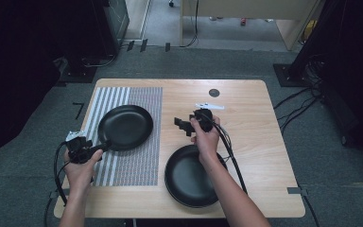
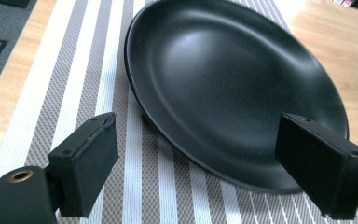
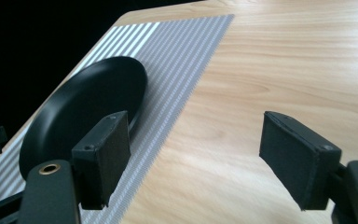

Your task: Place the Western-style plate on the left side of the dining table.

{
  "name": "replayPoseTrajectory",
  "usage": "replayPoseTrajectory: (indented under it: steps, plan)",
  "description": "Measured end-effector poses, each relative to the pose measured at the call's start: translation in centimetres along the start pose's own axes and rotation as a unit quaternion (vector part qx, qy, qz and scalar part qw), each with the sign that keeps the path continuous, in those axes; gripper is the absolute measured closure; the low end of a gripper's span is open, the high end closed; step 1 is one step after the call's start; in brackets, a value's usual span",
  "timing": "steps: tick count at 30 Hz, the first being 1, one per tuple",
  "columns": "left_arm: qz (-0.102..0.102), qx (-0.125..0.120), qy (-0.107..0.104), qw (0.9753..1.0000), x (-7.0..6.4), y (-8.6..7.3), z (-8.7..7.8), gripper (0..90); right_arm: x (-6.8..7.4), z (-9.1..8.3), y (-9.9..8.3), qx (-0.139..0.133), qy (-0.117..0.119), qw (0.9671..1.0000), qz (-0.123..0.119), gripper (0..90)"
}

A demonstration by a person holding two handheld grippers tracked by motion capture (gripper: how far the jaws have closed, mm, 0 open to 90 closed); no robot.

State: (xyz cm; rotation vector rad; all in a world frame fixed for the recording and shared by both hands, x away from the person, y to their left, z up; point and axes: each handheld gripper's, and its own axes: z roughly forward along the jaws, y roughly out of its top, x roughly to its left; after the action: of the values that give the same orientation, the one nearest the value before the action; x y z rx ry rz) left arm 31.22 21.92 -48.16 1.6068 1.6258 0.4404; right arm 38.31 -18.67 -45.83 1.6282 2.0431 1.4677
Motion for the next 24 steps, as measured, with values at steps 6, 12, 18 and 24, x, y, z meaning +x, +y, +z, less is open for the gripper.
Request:
replayPoseTrajectory:
  steps: [6,12,18,24]
  plan:
    - [0.009,0.019,0.0,0.9998,-0.3,-1.1,0.1,11.2,-1.3,-2.6,-1.3,-0.005,-0.002,1.0,-0.001,23.9]
    - [0.019,0.025,0.003,0.9995,-0.6,-2.1,-0.4,9.5,-2.6,-5.1,-2.6,-0.011,-0.015,0.9998,-0.005,23.6]
    - [0.028,0.032,0.013,0.999,-0.6,-3.0,-0.9,9.5,-4.0,-7.3,-3.8,-0.023,-0.031,0.9993,-0.003,23.6]
    - [0.027,0.036,0.027,0.9986,0.0,-3.9,-1.2,9.5,-5.3,-9.4,-5.1,-0.029,-0.048,0.9984,-0.011,23.6]
